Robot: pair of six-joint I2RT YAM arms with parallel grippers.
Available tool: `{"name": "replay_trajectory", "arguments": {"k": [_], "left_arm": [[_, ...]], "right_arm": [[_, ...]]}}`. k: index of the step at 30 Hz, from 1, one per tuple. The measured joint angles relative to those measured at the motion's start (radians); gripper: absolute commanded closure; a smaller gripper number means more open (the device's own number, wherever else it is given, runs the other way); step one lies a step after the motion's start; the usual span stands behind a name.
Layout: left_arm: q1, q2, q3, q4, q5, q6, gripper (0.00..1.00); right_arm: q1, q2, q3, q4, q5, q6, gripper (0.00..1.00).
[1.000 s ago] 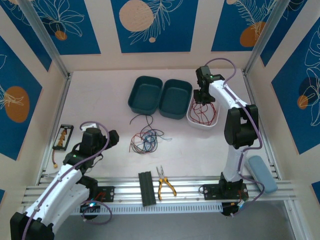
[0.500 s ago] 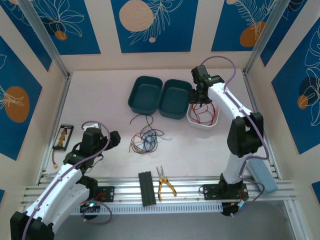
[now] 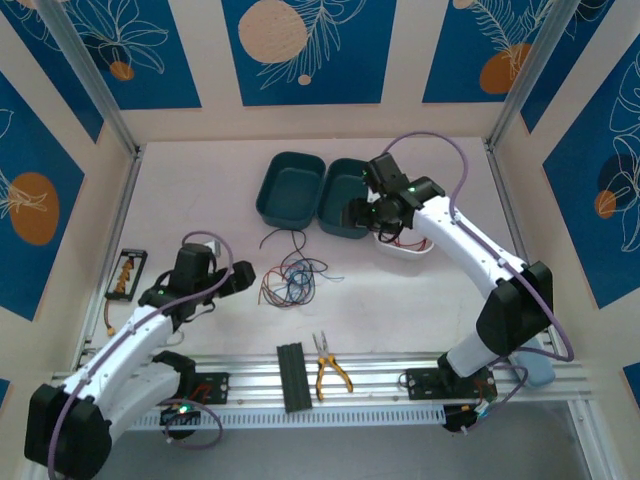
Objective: Untangle the cables
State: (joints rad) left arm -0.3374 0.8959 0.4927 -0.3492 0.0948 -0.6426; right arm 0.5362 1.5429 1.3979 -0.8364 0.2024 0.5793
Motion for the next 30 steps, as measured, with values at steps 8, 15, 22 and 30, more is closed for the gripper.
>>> {"name": "replay_trajectory", "arguments": {"k": [8,15,22,30], "left_arm": [[0.000,0.163,0.077,0.087,0.141,0.104,0.29],[0.000,0.310,0.223,0.079,0.220,0.307,0.43],[-0.026,0.454,0.324,0.027,0.259,0.467,0.45],[-0.109,0.625,0.473,-0.087,0.217,0.610,0.47]], "right_arm": [[0.114,0.021,-0.009,0.024,-0.035,0.127,0.01],[0.116,0.017,-0.022,0.034,-0.026,0.192,0.01],[0.094,-0.064,-0.101,0.037,-0.011,0.244,0.01],[0.077,-0.135,-0.151,0.037,0.000,0.281,0.01]]}}
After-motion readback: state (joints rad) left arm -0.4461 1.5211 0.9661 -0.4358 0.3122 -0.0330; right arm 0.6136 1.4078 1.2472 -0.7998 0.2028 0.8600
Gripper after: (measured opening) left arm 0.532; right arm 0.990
